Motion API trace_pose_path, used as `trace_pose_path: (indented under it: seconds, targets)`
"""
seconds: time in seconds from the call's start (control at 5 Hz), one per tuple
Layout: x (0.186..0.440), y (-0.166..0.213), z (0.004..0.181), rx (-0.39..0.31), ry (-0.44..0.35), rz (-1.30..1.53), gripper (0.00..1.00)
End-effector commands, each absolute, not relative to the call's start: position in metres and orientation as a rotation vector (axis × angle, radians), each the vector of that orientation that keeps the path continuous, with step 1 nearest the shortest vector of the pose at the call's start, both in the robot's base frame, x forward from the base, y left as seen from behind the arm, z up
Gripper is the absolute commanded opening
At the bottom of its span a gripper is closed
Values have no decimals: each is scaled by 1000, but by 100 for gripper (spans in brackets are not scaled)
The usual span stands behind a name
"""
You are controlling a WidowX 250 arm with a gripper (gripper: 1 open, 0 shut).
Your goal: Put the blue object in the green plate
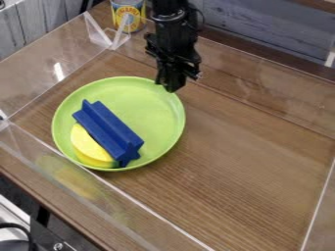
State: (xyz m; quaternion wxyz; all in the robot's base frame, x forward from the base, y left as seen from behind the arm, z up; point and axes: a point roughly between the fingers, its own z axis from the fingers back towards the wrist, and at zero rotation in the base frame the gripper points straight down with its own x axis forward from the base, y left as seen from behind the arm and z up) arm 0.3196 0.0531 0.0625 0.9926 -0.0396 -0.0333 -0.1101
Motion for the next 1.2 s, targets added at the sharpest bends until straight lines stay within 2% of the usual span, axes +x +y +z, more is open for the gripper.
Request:
trace_pose_path:
  seconds: [0.0, 0.2, 0.4, 0.6, 0.8, 1.0]
  targets:
    - [329, 62, 84, -47, -138, -184, 0]
    - [328, 67, 82, -43, -135, -147, 0]
    - [336, 74, 79, -42, -130, -153, 100]
    - [344, 82, 74, -44, -123, -158, 100]
    - [346, 84, 78, -46, -120, -138, 100]
    - [333, 96, 76, -49, -120, -171, 100]
